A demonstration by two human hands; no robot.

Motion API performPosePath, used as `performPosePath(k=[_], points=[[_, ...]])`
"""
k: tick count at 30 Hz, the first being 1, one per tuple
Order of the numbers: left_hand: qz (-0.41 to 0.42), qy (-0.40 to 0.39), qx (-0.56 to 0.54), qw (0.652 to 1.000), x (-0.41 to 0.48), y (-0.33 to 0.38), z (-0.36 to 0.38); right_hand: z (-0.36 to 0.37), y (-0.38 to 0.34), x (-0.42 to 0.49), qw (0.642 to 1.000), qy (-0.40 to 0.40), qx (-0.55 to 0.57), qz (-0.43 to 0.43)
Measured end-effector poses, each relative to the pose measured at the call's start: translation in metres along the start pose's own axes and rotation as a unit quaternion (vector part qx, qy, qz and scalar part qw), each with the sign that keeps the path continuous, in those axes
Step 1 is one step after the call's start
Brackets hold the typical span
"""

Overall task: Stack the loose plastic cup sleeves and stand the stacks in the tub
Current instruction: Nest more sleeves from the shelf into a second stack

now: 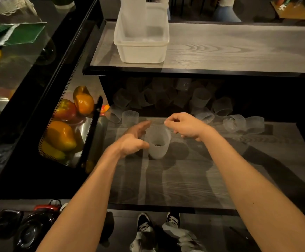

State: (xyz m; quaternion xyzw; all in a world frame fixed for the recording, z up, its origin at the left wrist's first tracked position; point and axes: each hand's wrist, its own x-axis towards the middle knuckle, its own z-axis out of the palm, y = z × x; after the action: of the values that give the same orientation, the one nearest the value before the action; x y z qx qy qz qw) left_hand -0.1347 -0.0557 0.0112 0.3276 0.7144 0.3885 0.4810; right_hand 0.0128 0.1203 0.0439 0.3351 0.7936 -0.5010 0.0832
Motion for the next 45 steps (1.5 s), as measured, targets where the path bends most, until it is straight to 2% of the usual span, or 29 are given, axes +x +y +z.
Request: performPosePath(k=[2,6,8,13,17,24,27,33,38,40,42,45], points=[[-0.018,0.033,-0.046,0.998,0.002,-0.002,-0.002,0.000,0.004,0.005,1.000,0.015,0.012,0.007],[-0.063,0.197,-0.075,0.975,0.018,-0.009,-0.004,0.001,0.008,0.018,0.999,0.010,0.028,0.027],[-0.092,0.252,-0.078,0.960,0.023,-0.014,-0.007,0.005,0.009,0.026,0.998,0.006,0.047,0.045],[-0.122,0.293,-0.126,0.940,0.032,-0.025,-0.017,0.018,0.014,0.059,0.987,-0.010,0.131,0.093],[-0.133,0.321,-0.084,0.934,0.050,-0.027,-0.025,0.028,0.017,0.090,0.981,-0.002,0.160,0.113],[-0.160,0.297,0.045,0.940,0.081,-0.033,-0.047,0.047,-0.001,0.137,0.984,-0.064,0.125,0.106],[-0.165,0.305,0.034,0.938,0.089,-0.038,-0.051,0.058,-0.017,0.151,0.987,-0.076,0.094,0.105],[-0.158,0.344,-0.049,0.924,0.092,-0.043,-0.056,0.071,-0.025,0.158,0.977,-0.054,0.166,0.122],[-0.105,0.338,-0.238,0.905,0.088,-0.040,-0.061,0.042,-0.033,0.133,0.973,0.006,0.219,0.067],[-0.097,0.299,-0.301,0.900,0.084,-0.032,-0.060,0.027,-0.036,0.118,0.978,0.024,0.205,0.035],[-0.090,0.225,-0.365,0.899,0.074,-0.019,-0.059,0.015,-0.036,0.104,0.978,0.029,0.208,0.008],[-0.067,0.126,-0.399,0.906,0.057,-0.002,-0.054,-0.002,-0.032,0.079,0.963,0.013,0.270,-0.017]])
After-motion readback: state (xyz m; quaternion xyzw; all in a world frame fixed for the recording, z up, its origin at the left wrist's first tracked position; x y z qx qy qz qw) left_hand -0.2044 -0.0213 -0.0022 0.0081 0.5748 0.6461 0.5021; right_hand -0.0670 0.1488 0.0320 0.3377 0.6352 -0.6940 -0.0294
